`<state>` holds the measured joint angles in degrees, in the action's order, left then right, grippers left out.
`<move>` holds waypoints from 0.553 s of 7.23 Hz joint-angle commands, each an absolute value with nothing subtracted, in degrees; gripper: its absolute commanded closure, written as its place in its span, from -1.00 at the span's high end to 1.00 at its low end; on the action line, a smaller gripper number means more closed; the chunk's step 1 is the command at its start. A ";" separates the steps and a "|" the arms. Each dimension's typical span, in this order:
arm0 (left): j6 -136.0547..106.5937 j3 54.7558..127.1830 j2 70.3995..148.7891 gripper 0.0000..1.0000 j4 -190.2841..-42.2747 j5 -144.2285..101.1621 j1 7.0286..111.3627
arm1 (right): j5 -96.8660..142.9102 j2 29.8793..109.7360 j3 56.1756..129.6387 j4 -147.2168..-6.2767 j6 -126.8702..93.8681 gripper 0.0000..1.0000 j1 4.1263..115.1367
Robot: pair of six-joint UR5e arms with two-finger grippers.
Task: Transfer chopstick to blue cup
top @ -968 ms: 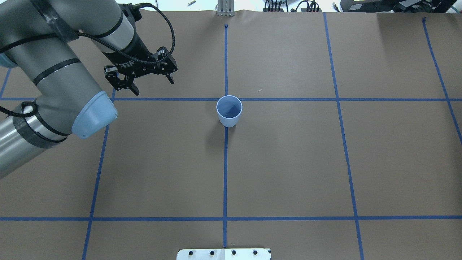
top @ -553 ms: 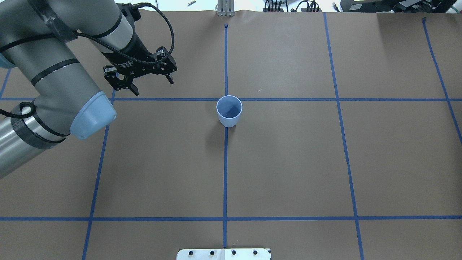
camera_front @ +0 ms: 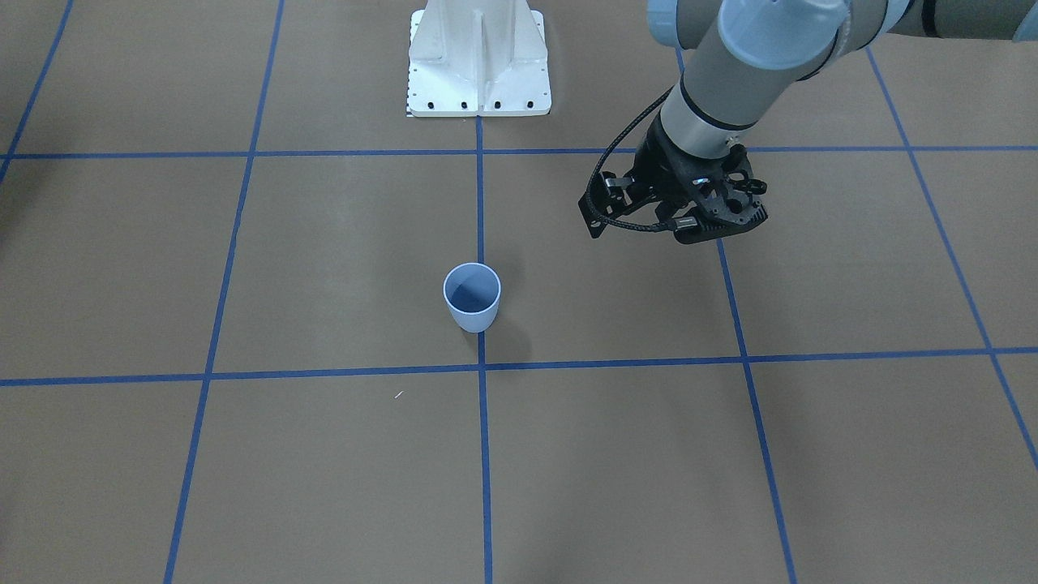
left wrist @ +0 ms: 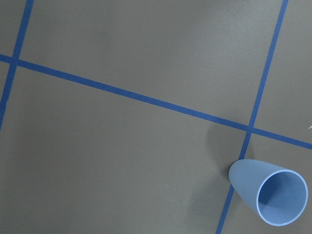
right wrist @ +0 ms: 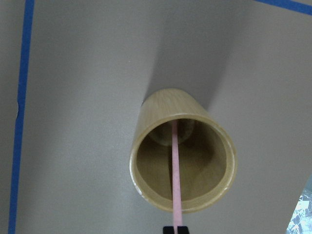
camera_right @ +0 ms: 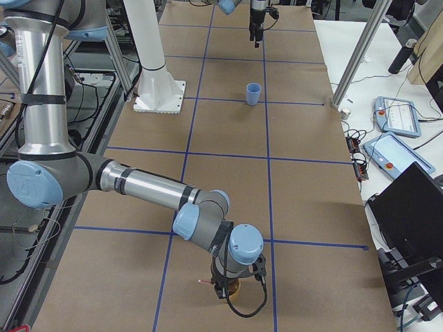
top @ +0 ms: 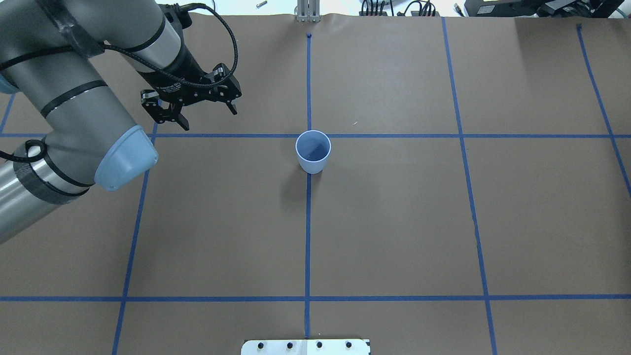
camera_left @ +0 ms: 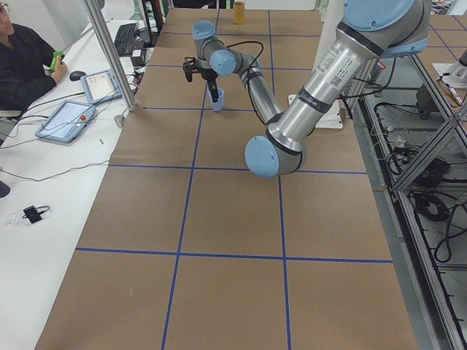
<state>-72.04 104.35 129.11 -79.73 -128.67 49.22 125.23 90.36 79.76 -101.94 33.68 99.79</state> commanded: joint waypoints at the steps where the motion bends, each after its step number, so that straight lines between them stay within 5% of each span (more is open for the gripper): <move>1: -72.24 104.59 129.11 0.98 -79.72 -128.67 49.22 | 125.33 90.26 80.07 -101.95 33.75 -1.00 99.76; 2: -72.33 104.59 129.11 0.98 -79.72 -128.67 49.22 | 125.33 90.26 80.07 -101.95 33.75 -1.00 99.76; 3: -72.42 104.59 129.11 0.98 -79.72 -128.67 49.22 | 125.25 90.35 80.07 -101.95 33.75 -0.47 99.67; 4: -72.51 104.59 129.02 0.98 -79.72 -128.67 49.22 | 125.24 90.35 80.07 -102.04 33.75 -0.18 99.49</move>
<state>-72.40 104.58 129.08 -79.72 -128.67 49.22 125.27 90.32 80.06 -101.97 33.75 99.64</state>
